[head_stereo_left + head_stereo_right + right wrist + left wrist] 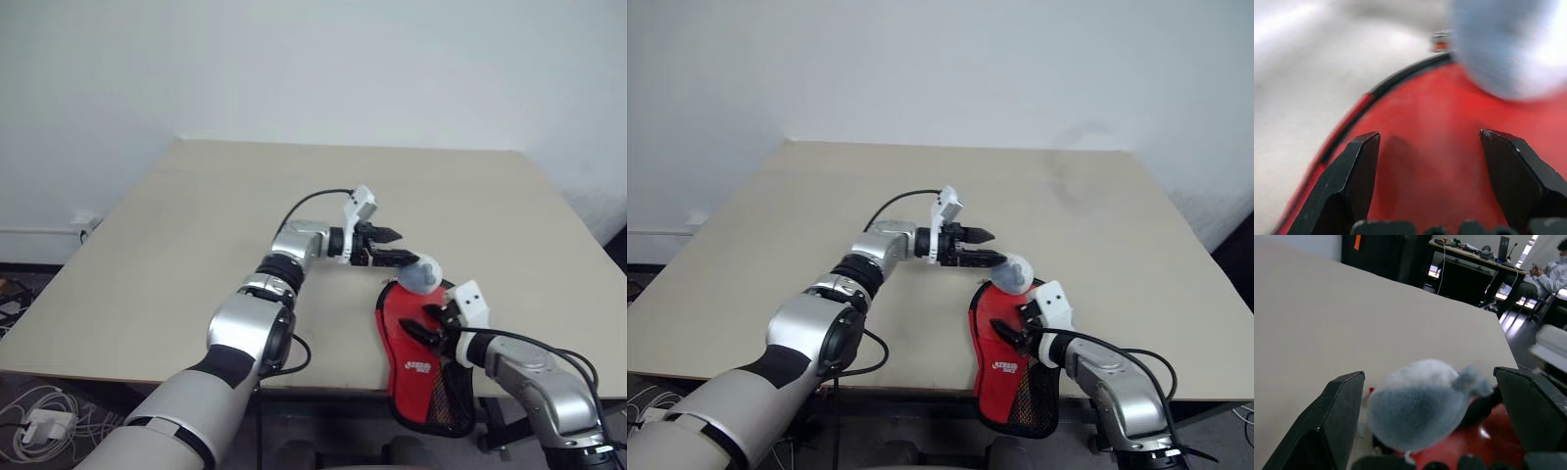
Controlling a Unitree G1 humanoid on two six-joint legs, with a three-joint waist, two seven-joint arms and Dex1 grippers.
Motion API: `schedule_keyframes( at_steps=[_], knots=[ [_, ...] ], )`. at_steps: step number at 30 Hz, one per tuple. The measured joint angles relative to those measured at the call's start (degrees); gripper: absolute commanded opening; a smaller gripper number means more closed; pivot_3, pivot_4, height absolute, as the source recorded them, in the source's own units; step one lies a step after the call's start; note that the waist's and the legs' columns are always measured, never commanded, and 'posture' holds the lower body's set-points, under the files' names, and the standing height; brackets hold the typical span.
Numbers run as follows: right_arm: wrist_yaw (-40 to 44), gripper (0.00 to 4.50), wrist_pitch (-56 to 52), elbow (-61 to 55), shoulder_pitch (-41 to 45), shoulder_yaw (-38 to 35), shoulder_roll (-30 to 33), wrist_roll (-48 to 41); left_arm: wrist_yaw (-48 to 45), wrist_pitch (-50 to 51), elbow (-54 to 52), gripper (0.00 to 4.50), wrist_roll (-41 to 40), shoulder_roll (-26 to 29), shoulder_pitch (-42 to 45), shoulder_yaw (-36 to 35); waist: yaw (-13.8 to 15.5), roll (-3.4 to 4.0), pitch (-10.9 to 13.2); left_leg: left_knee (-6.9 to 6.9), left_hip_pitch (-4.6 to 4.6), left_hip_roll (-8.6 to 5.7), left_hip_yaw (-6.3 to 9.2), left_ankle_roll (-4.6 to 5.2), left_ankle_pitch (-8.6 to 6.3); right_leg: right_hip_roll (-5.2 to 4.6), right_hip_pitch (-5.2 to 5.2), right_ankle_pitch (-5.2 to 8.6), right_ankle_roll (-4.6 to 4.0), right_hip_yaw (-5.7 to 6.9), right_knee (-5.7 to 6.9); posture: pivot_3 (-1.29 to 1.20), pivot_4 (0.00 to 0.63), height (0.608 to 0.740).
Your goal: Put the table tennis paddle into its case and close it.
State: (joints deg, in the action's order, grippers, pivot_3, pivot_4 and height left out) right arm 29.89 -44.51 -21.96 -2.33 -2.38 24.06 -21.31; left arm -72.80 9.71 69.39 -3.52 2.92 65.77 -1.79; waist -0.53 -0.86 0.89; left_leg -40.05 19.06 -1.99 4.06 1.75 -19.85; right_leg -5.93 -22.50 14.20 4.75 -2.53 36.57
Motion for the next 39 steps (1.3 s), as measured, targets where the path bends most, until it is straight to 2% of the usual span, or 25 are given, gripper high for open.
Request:
schedule_keyframes(
  at_steps=[6, 11, 15, 18, 23, 29, 38, 39],
  knots=[
    [-0.54, 3.53, -0.44, 2.0, 2.95, -8.19, 0.2, -3.59, -7.61, 1.34, -10.6, 4.5, -0.21, 5.26, -6.67, 3.03, -0.12, 0.24, 0.14, 0.02, 0.01, 0.0, -0.01, -0.03, 0.02, 0.01, -0.06, 0.0, 0.0, -0.04, 0.05, 0.0, 0.0, 0.716],
    [-1.04, 3.53, -0.69, 3.16, 5.65, -9.25, -0.01, -5.29, -13.62, 6.48, -30.45, 4.5, -0.35, 10.5, -20.6, 9.72, -0.4, 0.34, 0.21, 0.02, 0.09, 0.01, -0.07, -0.04, 0.03, 0.0, -0.14, 0.0, -0.01, -0.14, 0.09, 0.0, 0.0, 0.716],
    [-1.17, 3.53, -1.48, 4.45, 9.1, -9.45, -0.13, -6.74, -12.9, 11.53, -44.24, 4.5, -1.67, 10.61, -29.13, 14.63, 0.37, 0.38, 0.24, -0.16, 0.23, 0.0, -0.03, -0.03, 0.02, -0.02, -0.18, -0.01, -0.02, -0.12, 0.09, 0.0, 0.0, 0.716],
    [-1.2, 3.53, -3.02, 5.59, 11.86, -9.45, -0.41, -8.34, -8.74, 12.79, -48.59, 4.5, -1.83, 8.41, -29.83, 16.62, 0.91, 0.39, 0.24, -0.25, 0.33, -0.02, 0.01, -0.04, 0.03, -0.02, -0.21, -0.02, -0.02, -0.07, 0.1, 0.0, 0.0, 0.716],
    [-1.15, 3.53, -4.6, 6.67, 13.52, -8.97, -0.19, -9.66, -2.16, 13.37, -50.1, 4.5, -1.74, 4.56, -30.47, 20.03, 1.0, 0.41, 0.23, -0.24, 0.45, -0.02, -0.04, -0.05, 0.03, -0.02, -0.39, -0.02, -0.02, -0.1, 0.12, 0.0, 0.0, 0.716],
    [-1.31, 3.53, -5.6, 8.13, 13.52, -7.08, 0.0, -9.54, 0.84, 12.59, -49.77, 4.5, -1.49, 2.48, -30.6, 23.85, 0.97, 0.46, 0.22, -0.23, 0.46, -0.01, -0.09, -0.05, 0.03, -0.01, -0.42, -0.02, -0.02, -0.12, 0.14, 0.0, 0.0, 0.716],
    [-1.96, 3.53, -11.35, 12.38, 15.47, -4.82, 1.12, -9.34, 8.98, 4.69, -41.53, 4.5, 4.64, -0.23, -29.29, 28.69, 1.04, 0.46, 0.21, -0.26, 0.45, -0.02, -0.09, -0.05, 0.03, -0.01, -0.35, -0.02, -0.02, -0.1, 0.11, 0.0, 0.0, 0.716],
    [-1.97, 3.36, -11.56, 12.43, 15.49, -4.77, 1.11, -9.41, 9.8, 3.86, -40.71, 4.5, 5.14, -0.61, -28.92, 28.9, 1.03, 0.46, 0.21, -0.26, 0.45, -0.02, -0.09, -0.05, 0.03, -0.01, -0.35, -0.02, -0.02, -0.09, 0.11, 0.0, 0.0, 0.716]
  ],
)
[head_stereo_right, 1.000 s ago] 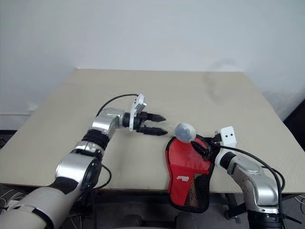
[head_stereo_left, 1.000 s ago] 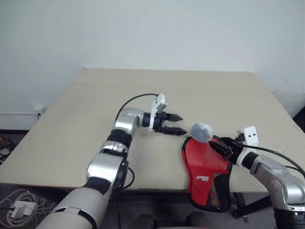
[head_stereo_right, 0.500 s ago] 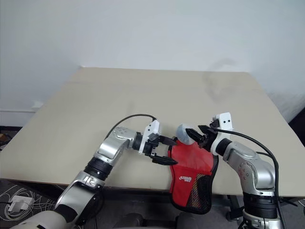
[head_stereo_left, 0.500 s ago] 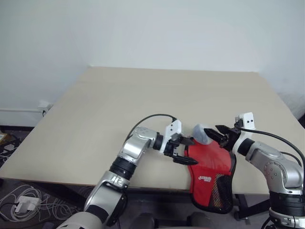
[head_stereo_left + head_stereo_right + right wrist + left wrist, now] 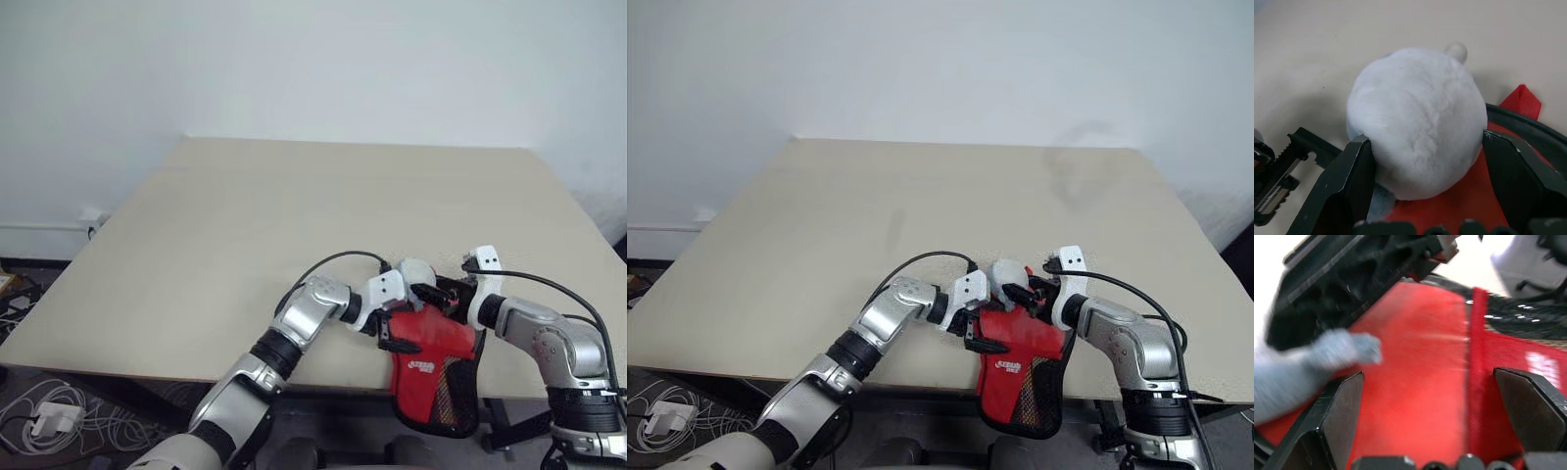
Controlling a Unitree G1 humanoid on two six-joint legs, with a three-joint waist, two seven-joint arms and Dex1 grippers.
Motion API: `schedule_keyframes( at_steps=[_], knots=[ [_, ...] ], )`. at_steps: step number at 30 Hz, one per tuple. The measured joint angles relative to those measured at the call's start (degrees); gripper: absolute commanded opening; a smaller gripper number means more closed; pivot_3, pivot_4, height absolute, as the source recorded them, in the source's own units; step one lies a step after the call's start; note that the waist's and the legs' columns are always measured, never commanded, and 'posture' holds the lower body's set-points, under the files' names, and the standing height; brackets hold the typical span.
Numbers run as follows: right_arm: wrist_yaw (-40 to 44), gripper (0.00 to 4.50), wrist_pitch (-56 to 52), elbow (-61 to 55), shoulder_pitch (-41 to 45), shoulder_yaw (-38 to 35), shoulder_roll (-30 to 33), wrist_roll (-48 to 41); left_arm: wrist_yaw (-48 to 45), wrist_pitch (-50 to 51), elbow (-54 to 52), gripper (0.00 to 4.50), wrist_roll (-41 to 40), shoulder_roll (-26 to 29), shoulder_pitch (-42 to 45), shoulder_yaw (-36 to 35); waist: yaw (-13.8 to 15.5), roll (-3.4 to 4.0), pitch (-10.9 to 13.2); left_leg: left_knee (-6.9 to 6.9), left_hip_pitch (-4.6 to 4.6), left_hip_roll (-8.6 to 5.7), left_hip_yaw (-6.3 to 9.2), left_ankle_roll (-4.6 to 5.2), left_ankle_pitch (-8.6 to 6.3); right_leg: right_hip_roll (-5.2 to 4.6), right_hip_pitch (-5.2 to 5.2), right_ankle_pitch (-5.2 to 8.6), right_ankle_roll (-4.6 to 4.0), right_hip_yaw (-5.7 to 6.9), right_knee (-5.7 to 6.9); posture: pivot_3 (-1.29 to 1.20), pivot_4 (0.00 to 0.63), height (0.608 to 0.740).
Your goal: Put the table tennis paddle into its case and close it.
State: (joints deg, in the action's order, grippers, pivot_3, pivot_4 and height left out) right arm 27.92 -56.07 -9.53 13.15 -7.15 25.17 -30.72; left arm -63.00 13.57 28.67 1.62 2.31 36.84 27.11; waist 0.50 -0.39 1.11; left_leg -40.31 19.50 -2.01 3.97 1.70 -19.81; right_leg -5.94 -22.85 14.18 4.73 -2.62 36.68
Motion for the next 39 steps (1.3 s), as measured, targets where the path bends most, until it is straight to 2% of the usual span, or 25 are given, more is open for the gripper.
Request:
schedule_keyframes(
  at_steps=[3, 8, 11, 18, 27, 33, 39],
  knots=[
    [-0.23, 2.64, 0.11, 0.08, 0.0, 0.12, 0.0, 0.13, 1.18, -1.3, 1.69, 4.5, 0.25, -0.75, 0.51, 0.14, -0.01, 0.0, 0.0, 0.0, 0.0, 0.0, -0.01, 0.0, 0.0, 0.0, 0.01, 0.0, 0.0, -0.01, 0.0, 0.0, 0.0, 0.716],
    [-1.09, 0.87, 1.99, 0.53, 0.35, 0.24, -0.32, 1.14, 2.68, -1.32, 3.49, 4.5, 0.27, -2.27, 1.39, 0.2, -0.01, 0.0, 0.0, -0.05, 0.0, -0.01, 0.0, 0.01, 0.0, -0.01, 0.03, 0.0, 0.01, 0.01, 0.0, 0.0, 0.0, 0.716],
    [-1.97, 0.08, 3.03, 2.0, 1.2, -0.76, -0.82, 1.42, 2.69, -1.05, 3.41, 4.5, 0.3, -1.9, 1.59, 0.61, 0.0, 0.01, -0.01, -0.04, 0.0, -0.01, 0.0, 0.0, 0.0, -0.01, 0.03, 0.0, 0.0, 0.01, 0.01, 0.0, 0.0, 0.716],
    [-2.76, 0.02, 3.51, 3.45, 4.47, -3.81, -0.46, 1.12, 2.66, 0.44, 1.73, 4.5, 0.51, -0.85, 1.58, 1.83, -0.02, 0.02, -0.01, -0.02, 0.0, -0.01, 0.02, 0.0, 0.0, 0.0, 0.01, 0.0, 0.0, 0.02, 0.01, 0.0, 0.0, 0.716],
    [-0.78, 0.02, 2.19, 4.43, 3.92, -4.33, 5.88, 1.15, 2.93, 2.07, 0.62, 4.5, 0.5, -0.72, 1.57, 2.43, 0.01, 0.02, -0.01, -0.03, 0.0, -0.01, -0.02, 0.01, 0.0, -0.01, 0.05, 0.0, 0.0, 0.03, -0.01, 0.0, 0.0, 0.716],
    [-3.52, 0.02, 0.68, 10.07, 4.75, -8.94, 8.4, 1.46, 3.14, 2.46, 0.25, 4.5, 0.46, -0.72, 1.55, 2.95, 0.05, 0.03, -0.02, -0.03, 0.0, -0.02, -0.03, 0.01, 0.0, -0.02, 0.07, 0.0, 0.0, 0.03, -0.03, 0.0, 0.0, 0.716],
    [-2.07, 0.02, -0.38, 10.11, 3.71, -10.77, 13.17, 1.38, 3.37, 2.6, 0.33, 4.5, 0.38, -0.83, 1.56, 2.95, 0.08, 0.05, -0.02, -0.04, 0.0, -0.02, -0.04, 0.02, -0.01, -0.03, 0.12, 0.0, 0.0, 0.06, -0.06, 0.0, 0.0, 0.716]
  ],
)
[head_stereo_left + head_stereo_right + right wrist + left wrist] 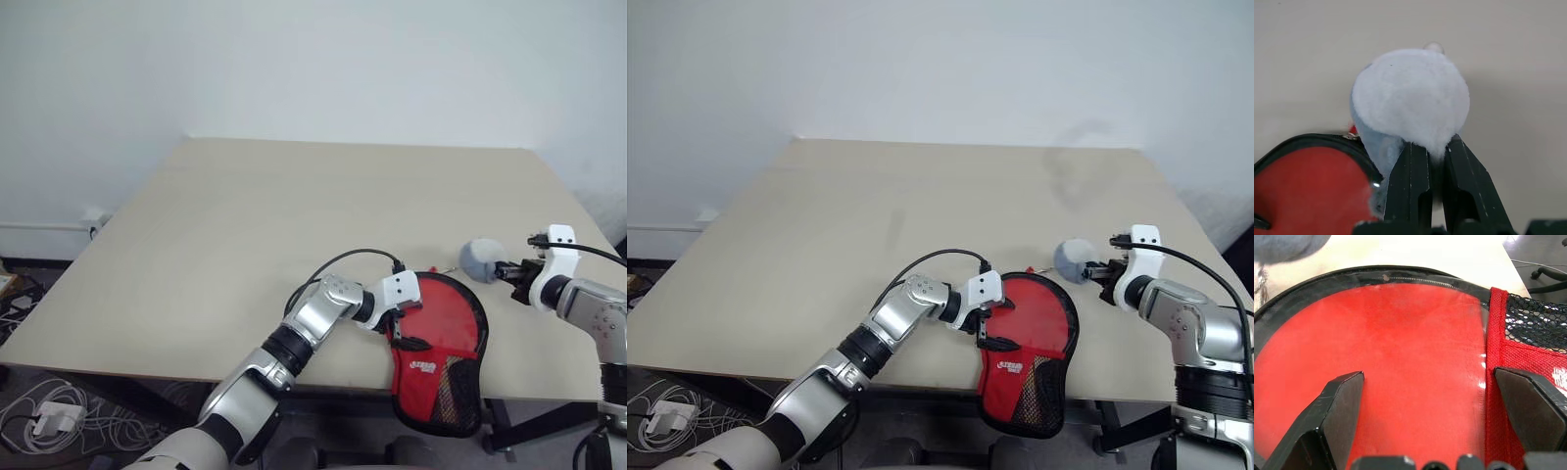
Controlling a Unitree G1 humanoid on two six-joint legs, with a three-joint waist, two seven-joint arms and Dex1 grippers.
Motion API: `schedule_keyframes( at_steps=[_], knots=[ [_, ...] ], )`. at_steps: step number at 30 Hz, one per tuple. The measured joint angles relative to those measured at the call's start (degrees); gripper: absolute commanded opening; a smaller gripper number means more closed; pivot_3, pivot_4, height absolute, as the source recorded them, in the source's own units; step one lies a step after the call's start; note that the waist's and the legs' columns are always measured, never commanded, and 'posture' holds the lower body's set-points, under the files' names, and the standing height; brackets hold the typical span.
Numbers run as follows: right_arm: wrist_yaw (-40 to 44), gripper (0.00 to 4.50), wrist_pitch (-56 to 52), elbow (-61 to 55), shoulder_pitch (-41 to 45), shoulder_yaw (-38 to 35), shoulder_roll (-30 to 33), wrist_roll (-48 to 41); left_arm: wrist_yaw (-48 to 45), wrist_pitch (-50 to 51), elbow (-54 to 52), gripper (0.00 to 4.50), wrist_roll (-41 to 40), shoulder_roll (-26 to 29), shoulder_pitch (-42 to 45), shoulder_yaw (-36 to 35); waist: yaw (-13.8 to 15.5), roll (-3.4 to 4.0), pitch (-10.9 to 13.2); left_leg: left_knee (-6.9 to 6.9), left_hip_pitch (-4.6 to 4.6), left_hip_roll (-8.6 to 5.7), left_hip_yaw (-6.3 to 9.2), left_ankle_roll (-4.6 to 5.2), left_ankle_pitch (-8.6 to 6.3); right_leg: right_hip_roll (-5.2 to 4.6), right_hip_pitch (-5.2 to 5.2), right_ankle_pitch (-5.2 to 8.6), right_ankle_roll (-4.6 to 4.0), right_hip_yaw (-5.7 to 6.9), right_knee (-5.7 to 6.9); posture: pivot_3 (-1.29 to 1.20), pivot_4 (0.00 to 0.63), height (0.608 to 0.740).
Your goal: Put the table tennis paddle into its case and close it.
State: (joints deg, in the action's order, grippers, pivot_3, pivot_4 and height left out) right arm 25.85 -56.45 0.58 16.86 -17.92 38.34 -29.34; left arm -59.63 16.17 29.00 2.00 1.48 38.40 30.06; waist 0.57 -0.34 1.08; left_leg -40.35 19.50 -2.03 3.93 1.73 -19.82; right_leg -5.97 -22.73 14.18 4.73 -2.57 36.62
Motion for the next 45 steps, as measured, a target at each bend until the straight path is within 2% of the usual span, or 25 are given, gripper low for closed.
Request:
schedule_keyframes(
  at_steps=[9, 13, 16, 25, 31, 35, 45],
  knots=[
    [12.37, 0.02, 1.43, -1.52, -12.08, -0.85, 15.03, 0.08, 0.39, 0.0, 0.6, 4.5, -0.11, -0.41, 0.07, 0.06, 0.11, 0.0, 0.0, -0.08, -0.09, -0.01, -0.04, 0.37, -0.21, -0.01, 0.24, 0.01, 0.01, 0.13, -0.09, 0.0, 0.0, 0.716],
    [19.12, 0.02, 4.2, -4.62, -21.7, -2.63, 19.75, 0.05, 0.54, -0.17, 1.08, 4.5, -0.14, -1.12, 0.11, 0.2, 0.76, -0.02, 0.01, -0.16, -0.05, -0.01, -0.03, 0.46, -0.27, -0.02, 0.3, 0.02, 0.03, 0.2, -0.18, 0.0, 0.0, 0.716],
    [24.61, 0.02, 5.94, -7.37, -30.3, -7.15, 21.93, 0.04, 0.57, -0.54, 1.34, 4.5, -0.19, -1.4, 0.07, 0.24, 1.44, -0.03, 0.02, -0.18, -0.06, -0.01, -0.03, 0.52, -0.3, -0.02, 0.37, 0.02, 0.03, 0.21, -0.28, 0.0, 0.0, 0.716],
    [36.75, 0.02, 11.78, -20.0, -51.57, -17.64, 20.87, 0.05, 0.81, -1.24, 2.62, 4.5, -0.25, -2.46, 0.09, 0.2, 2.19, 0.07, -0.05, -0.19, -0.04, 0.01, 0.05, 0.58, -0.34, -0.01, 0.59, -0.09, 0.23, 0.31, -0.78, 0.0, 0.0, 0.716],
    [38.45, 0.02, 13.32, -28.38, -58.26, -18.2, 18.36, 0.26, 0.92, -1.76, 3.54, 4.5, -0.26, -2.98, 0.18, 0.02, 2.45, 0.07, -0.06, -0.21, -0.07, 0.02, 0.14, 0.63, -0.37, -0.01, 0.62, -0.13, 0.3, 0.24, -0.85, 0.0, 0.0, 0.716],
    [40.29, 0.02, 18.41, -32.61, -64.37, -17.68, 16.94, 2.61, 0.93, -1.78, 3.8, 4.5, -0.27, -3.29, 0.21, -0.03, 2.75, 0.08, -0.06, -0.22, -0.07, 0.02, 0.11, 0.63, -0.37, -0.01, 0.63, -0.13, 0.3, 0.23, -0.86, 0.0, 0.0, 0.716],
    [44.67, 0.02, 27.6, -35.09, -72.54, -18.48, 16.46, 6.02, 0.89, -2.29, 4.61, 4.5, -0.27, -3.73, 0.28, -0.04, 3.18, 0.06, -0.11, -0.22, -0.11, 0.01, 0.06, 0.67, -0.41, -0.01, 0.74, -0.12, 0.31, 0.32, -0.93, 0.0, 0.0, 0.716]
  ],
)
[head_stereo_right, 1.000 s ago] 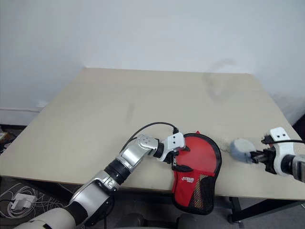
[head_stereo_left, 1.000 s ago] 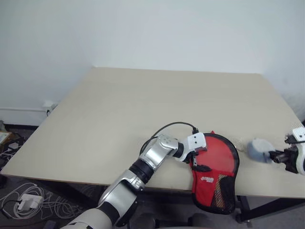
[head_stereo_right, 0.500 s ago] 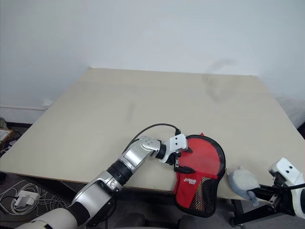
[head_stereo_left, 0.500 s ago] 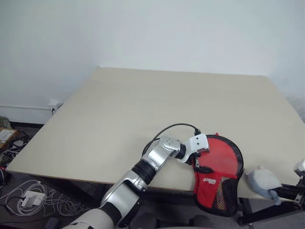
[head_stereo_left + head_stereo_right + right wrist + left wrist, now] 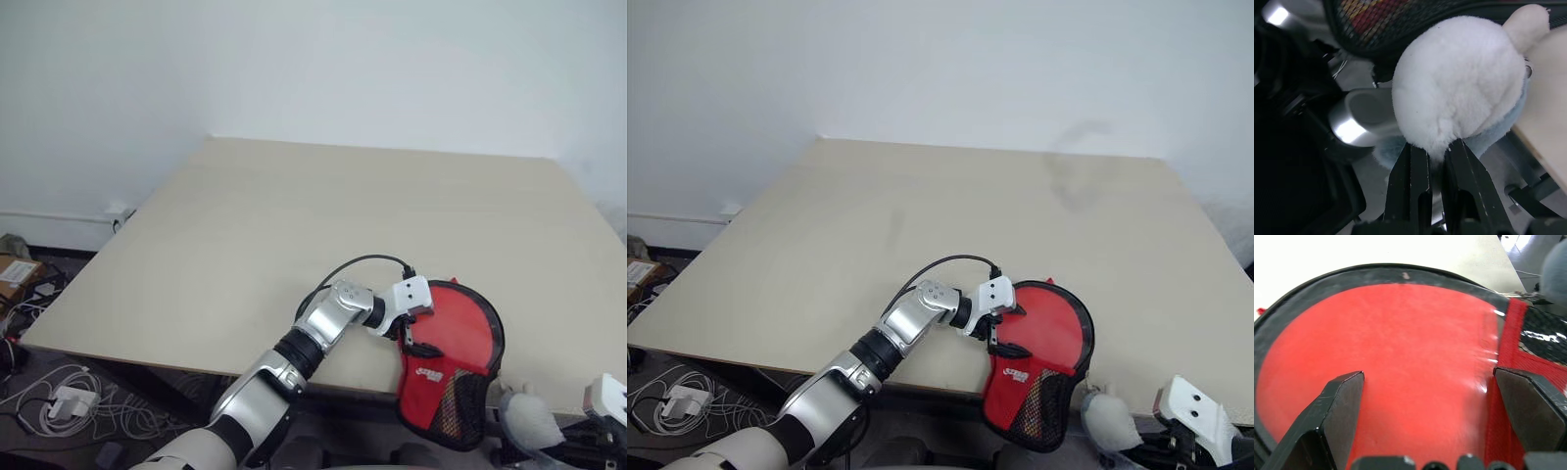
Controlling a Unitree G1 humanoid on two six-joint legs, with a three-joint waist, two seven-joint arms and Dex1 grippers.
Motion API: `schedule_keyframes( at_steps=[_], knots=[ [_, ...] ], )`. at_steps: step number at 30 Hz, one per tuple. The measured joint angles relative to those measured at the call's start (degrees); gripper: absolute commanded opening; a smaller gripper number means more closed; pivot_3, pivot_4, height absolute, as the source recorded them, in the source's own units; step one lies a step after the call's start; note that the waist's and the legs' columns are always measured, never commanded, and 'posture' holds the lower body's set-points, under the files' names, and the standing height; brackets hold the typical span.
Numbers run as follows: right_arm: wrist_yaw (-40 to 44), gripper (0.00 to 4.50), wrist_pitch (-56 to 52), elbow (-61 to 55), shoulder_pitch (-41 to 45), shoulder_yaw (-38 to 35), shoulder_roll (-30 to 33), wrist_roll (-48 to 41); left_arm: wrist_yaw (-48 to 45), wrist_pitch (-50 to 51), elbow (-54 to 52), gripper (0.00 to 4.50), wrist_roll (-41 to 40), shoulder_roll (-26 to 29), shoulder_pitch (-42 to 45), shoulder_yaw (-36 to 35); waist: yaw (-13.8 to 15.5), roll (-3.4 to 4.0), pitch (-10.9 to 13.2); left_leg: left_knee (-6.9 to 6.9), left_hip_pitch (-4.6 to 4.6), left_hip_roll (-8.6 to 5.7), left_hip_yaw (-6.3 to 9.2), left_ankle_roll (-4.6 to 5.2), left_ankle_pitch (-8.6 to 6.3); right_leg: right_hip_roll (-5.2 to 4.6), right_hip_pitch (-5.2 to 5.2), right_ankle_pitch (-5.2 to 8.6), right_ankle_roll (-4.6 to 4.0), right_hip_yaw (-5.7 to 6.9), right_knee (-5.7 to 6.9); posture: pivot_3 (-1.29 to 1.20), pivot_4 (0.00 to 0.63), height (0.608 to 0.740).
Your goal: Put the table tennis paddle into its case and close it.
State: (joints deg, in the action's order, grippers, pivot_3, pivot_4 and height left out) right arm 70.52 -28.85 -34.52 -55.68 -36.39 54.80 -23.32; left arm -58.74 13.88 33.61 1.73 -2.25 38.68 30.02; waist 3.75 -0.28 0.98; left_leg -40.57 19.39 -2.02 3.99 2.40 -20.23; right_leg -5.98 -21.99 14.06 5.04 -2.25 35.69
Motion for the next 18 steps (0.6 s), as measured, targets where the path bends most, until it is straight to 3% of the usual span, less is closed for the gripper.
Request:
schedule_keyframes(
  at_steps=[4, 9, 13, 18],
  knots=[
    [-0.17, 0.02, -0.25, 2.31, 3.03, 1.09, 0.55, 0.86, 0.03, -0.24, 0.9, 4.5, -0.02, -0.22, 0.26, -0.29, -0.07, -0.05, 0.0, 0.0, -0.17, 0.0, -0.01, 0.02, -0.01, 0.0, 0.14, 0.0, -0.01, -0.02, -0.02, 0.0, 0.0, 0.716],
    [-6.6, 0.02, -9.81, 11.52, 20.41, 3.94, 0.5, -1.47, 0.7, -0.25, 1.77, 4.5, 0.05, -0.31, 0.34, -0.88, -0.56, -0.15, 0.02, 0.05, -0.68, 0.03, -0.04, 0.17, -0.11, -0.03, 0.54, 0.02, -0.02, -0.23, -0.08, 0.0, 0.0, 0.716],
    [-6.75, 0.02, -12.89, 11.45, 22.25, 4.61, 0.72, -2.56, 0.49, -0.5, 1.71, 4.5, 0.04, -0.36, 0.34, -0.87, -0.45, -0.13, 0.01, 0.11, -0.66, 0.03, 0.04, 0.16, -0.11, 0.0, 0.51, 0.02, -0.02, -0.1, -0.06, 0.0, 0.0, 0.716],
    [-7.12, 1.49, -15.89, 11.83, 24.21, 4.6, 0.31, -4.29, 0.63, -0.54, 1.97, 4.5, 0.05, 0.02, 0.38, -1.06, -0.77, -0.14, 0.01, 0.09, -0.74, 0.03, -0.05, 0.17, -0.11, -0.02, 0.56, 0.01, -0.01, -0.27, -0.06, 0.0, 0.0, 0.716]
  ],
)
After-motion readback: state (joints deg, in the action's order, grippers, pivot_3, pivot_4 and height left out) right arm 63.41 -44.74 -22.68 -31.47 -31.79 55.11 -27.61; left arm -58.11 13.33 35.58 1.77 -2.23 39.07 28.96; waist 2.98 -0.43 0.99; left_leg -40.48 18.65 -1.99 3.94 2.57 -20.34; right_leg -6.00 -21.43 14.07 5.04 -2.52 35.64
